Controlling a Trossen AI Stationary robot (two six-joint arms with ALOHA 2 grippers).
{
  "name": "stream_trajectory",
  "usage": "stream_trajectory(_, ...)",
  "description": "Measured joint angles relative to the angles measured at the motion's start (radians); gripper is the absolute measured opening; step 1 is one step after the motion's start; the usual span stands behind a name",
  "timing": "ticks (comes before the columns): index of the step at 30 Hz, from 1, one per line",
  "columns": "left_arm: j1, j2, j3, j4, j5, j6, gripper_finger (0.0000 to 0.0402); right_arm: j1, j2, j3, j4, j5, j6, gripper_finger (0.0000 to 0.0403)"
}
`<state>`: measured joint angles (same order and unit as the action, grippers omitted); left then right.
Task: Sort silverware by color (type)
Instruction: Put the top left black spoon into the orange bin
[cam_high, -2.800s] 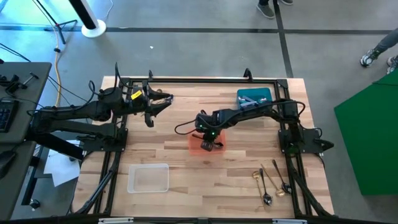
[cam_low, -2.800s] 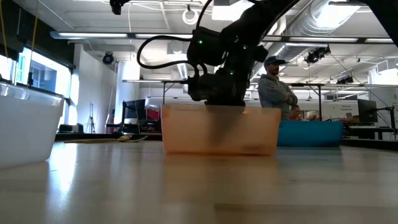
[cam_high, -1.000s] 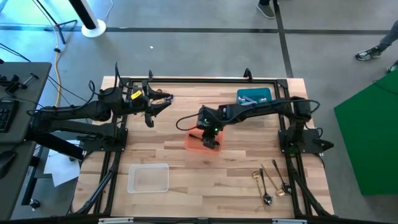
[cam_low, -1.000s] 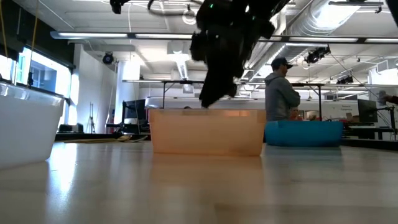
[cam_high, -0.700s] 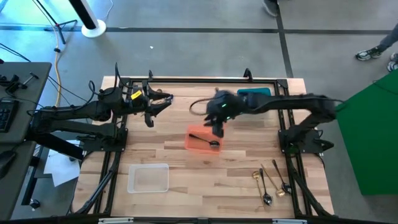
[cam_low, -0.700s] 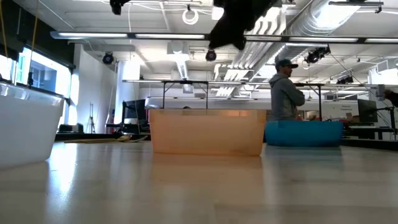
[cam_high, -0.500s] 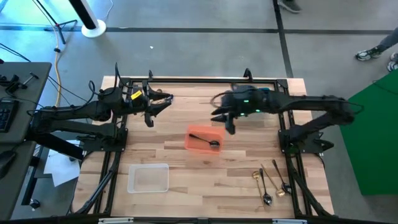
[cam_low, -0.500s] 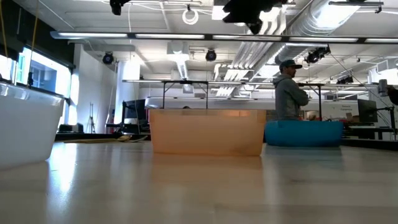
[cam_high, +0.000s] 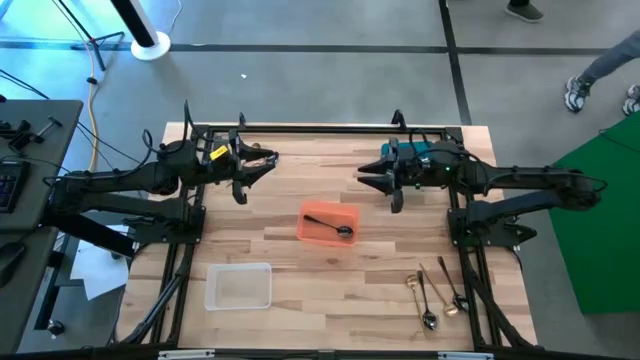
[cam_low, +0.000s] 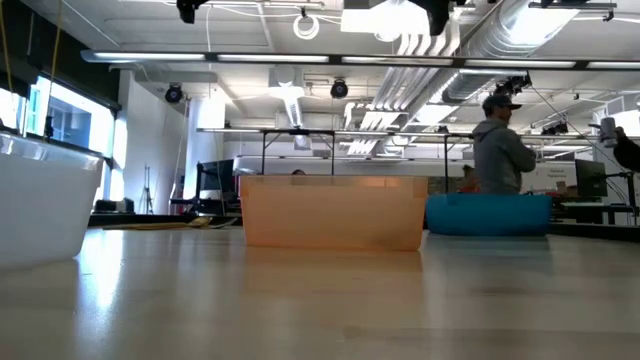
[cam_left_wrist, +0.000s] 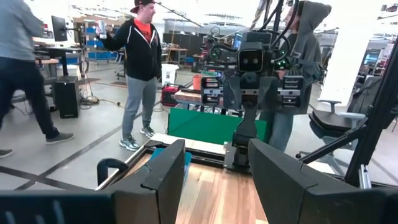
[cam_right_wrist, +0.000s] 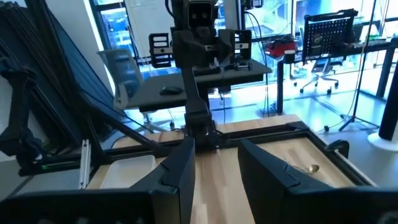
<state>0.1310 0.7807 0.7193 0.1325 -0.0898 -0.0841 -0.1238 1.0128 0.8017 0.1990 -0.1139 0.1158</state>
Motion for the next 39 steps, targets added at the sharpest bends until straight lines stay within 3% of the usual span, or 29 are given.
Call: stream_trajectory(39, 0.000, 0.000, 0.000, -0.005, 0.000, -0.008, 0.0166, 0.000, 0.002, 0.003, 0.001, -0.002, -0.020, 0.0108)
